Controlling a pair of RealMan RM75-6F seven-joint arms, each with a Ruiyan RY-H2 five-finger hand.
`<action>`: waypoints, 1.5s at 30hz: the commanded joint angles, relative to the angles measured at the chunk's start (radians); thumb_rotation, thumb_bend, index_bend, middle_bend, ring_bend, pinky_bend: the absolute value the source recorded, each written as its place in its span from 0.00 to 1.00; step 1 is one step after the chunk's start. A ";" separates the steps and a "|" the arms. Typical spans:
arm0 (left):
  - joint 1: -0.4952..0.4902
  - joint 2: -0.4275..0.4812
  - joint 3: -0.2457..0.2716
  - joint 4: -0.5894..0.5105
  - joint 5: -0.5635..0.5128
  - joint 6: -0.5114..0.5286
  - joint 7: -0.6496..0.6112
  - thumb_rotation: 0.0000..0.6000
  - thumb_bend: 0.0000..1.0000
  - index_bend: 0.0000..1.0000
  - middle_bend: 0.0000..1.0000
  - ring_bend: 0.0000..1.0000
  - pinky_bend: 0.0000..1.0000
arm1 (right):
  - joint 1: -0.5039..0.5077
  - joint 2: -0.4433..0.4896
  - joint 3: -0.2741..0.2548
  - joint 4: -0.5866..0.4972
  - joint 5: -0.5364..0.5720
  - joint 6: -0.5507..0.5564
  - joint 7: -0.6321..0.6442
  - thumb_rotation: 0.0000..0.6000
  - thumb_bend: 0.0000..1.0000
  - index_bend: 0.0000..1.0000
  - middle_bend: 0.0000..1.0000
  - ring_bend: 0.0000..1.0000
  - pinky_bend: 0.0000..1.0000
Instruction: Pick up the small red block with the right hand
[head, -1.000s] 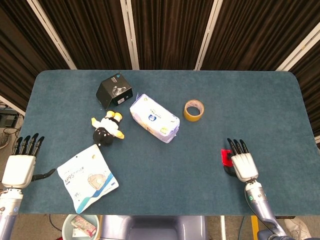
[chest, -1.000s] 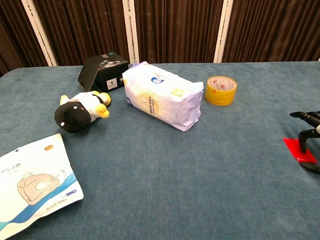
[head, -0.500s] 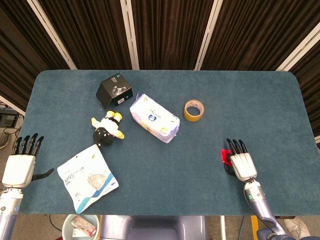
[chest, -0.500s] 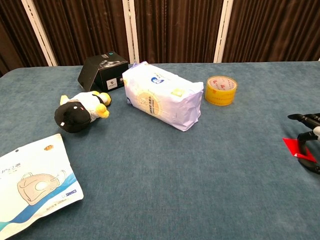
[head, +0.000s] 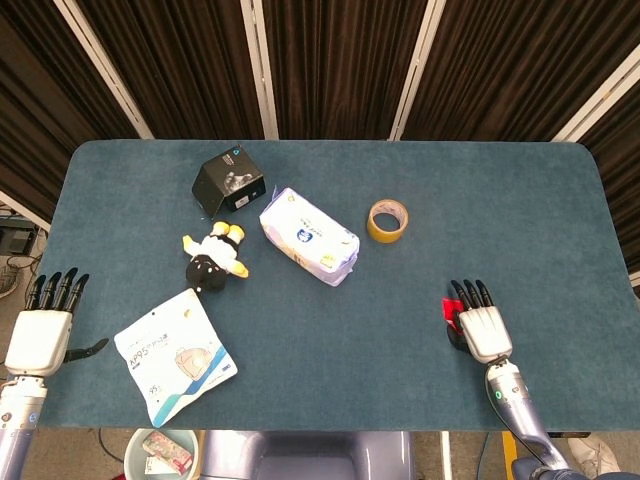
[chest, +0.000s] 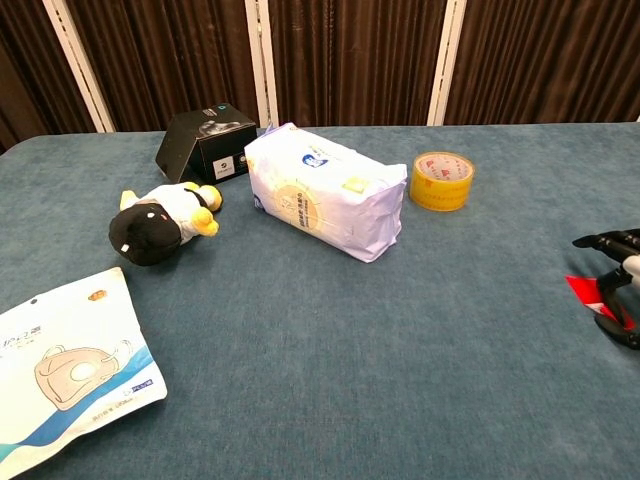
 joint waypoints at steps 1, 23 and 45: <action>-0.001 0.001 0.001 0.000 0.000 -0.001 0.000 0.65 0.00 0.00 0.00 0.00 0.00 | 0.001 -0.003 0.000 0.005 0.000 0.000 0.004 1.00 0.48 0.70 0.08 0.00 0.00; -0.001 0.000 -0.002 0.003 -0.009 0.003 0.006 0.65 0.00 0.00 0.00 0.00 0.00 | 0.055 0.008 -0.017 0.036 -0.018 -0.067 0.058 1.00 0.68 0.71 0.08 0.00 0.00; 0.003 0.003 0.000 -0.003 0.000 0.018 0.003 0.65 0.00 0.00 0.00 0.00 0.00 | 0.165 0.149 0.068 -0.057 -0.008 -0.046 -0.013 1.00 0.70 0.73 0.10 0.00 0.00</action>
